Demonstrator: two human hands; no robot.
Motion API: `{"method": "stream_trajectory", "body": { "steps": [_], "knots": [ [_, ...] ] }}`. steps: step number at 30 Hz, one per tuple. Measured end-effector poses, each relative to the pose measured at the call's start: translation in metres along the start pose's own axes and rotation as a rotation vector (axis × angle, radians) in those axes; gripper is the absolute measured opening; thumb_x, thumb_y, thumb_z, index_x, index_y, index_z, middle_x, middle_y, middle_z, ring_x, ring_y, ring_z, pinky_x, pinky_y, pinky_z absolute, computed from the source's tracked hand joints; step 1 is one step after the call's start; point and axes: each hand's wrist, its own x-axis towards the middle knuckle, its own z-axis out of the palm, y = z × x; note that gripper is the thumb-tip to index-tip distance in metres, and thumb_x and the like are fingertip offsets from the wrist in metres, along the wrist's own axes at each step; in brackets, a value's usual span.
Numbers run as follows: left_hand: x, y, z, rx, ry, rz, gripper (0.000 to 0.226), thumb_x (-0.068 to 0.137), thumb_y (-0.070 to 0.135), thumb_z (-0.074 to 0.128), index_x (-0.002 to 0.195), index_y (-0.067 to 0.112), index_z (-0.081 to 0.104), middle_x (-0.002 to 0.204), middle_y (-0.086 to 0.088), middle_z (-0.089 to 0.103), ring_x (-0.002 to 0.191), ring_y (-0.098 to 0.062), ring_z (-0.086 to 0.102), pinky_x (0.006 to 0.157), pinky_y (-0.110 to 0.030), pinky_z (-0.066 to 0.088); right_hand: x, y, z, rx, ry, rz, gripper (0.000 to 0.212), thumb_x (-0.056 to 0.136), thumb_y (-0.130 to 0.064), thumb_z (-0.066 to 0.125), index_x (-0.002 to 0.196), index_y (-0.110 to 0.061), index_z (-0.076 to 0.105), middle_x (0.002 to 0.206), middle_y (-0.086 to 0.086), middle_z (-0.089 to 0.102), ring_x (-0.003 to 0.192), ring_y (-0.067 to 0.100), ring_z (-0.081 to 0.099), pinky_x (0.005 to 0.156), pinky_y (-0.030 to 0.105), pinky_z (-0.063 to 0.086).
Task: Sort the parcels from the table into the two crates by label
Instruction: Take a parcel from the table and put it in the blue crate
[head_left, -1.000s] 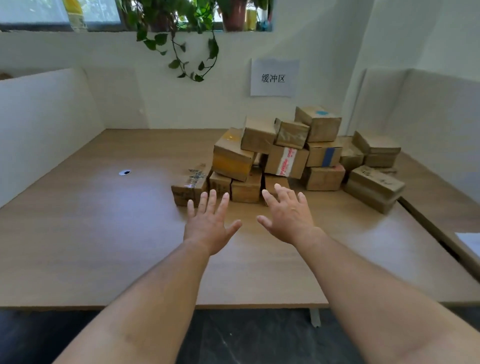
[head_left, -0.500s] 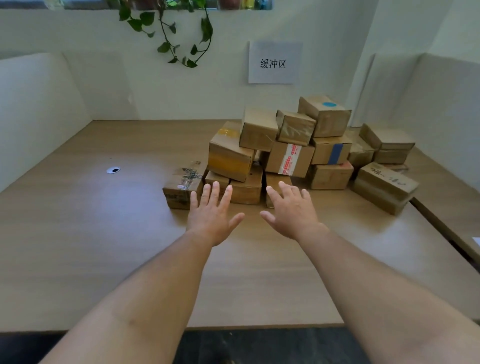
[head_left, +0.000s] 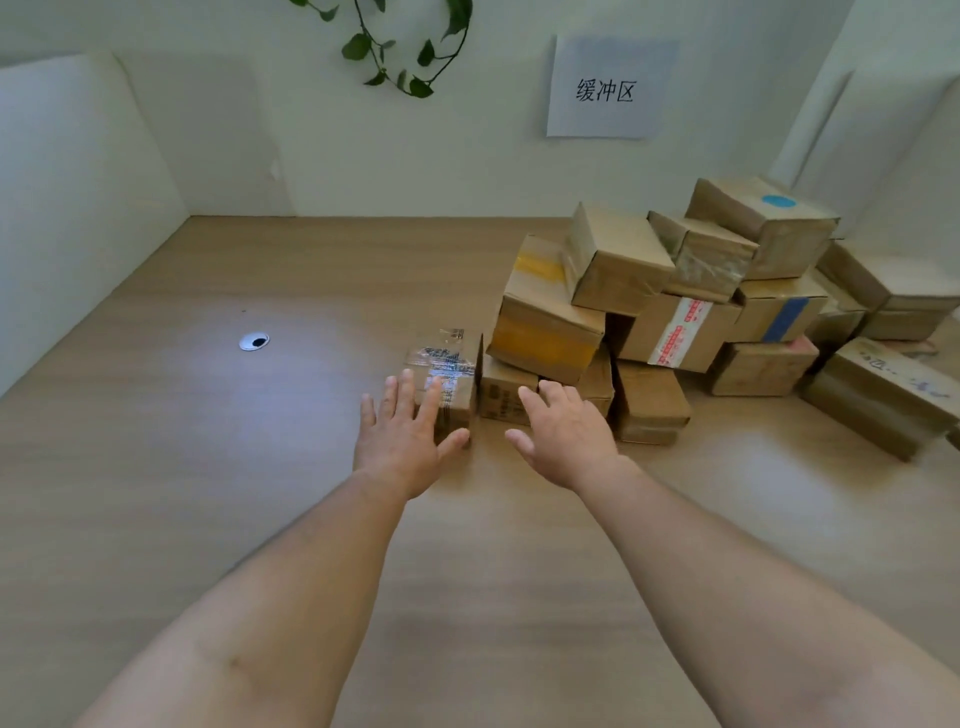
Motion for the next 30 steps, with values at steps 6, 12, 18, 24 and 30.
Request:
{"method": "stream_trajectory", "body": {
  "steps": [6,12,18,24,30],
  "knots": [
    [0.043,-0.05,0.018,-0.111,-0.033,-0.029,0.081,0.097,0.063,0.025,0.154,0.021,-0.014,0.161,-0.011,-0.017,0.15,-0.025,-0.012,0.121,-0.045,0.001,0.05,-0.038,0.025,0.046,-0.098,0.052,0.059,0.1,-0.046,0.041,0.148,-0.013,0.029,0.147,0.011,0.037,0.135,0.027,0.034,0.107,0.039,0.037],
    [0.081,-0.065,0.028,-0.332,-0.06,-0.048,0.081,0.099,0.056,0.035,0.155,0.013,-0.005,0.163,-0.011,-0.01,0.151,-0.024,-0.003,0.12,-0.038,0.006,0.084,-0.052,0.039,0.163,-0.19,0.162,0.065,0.1,-0.046,0.04,0.151,-0.009,0.022,0.147,0.011,0.038,0.136,0.027,0.035,0.106,0.041,0.037],
    [0.108,-0.06,0.039,-0.786,-0.119,-0.158,0.07,0.103,0.038,0.038,0.156,0.011,0.001,0.163,-0.009,0.012,0.149,-0.024,0.014,0.119,-0.036,0.017,0.096,-0.059,0.051,0.318,-0.244,0.22,0.068,0.101,-0.042,0.043,0.154,-0.01,0.014,0.154,0.01,0.034,0.139,0.026,0.035,0.109,0.039,0.033],
    [0.106,-0.07,0.033,-0.757,-0.103,-0.25,0.067,0.102,0.046,0.034,0.156,0.019,0.004,0.154,-0.012,0.036,0.139,-0.031,0.037,0.109,-0.039,0.033,0.096,-0.062,0.05,0.372,-0.158,0.331,0.07,0.1,-0.048,0.038,0.155,-0.014,0.011,0.131,0.012,0.059,0.117,0.03,0.056,0.094,0.043,0.047],
    [0.089,-0.076,0.038,-0.67,-0.186,-0.311,0.071,0.099,0.05,0.04,0.154,0.013,0.016,0.151,-0.015,0.038,0.137,-0.032,0.038,0.107,-0.039,0.036,0.09,-0.058,0.048,0.391,-0.223,0.366,0.057,0.098,-0.049,0.044,0.142,-0.013,0.037,0.136,0.011,0.053,0.124,0.03,0.05,0.095,0.039,0.042]
  ]
}}
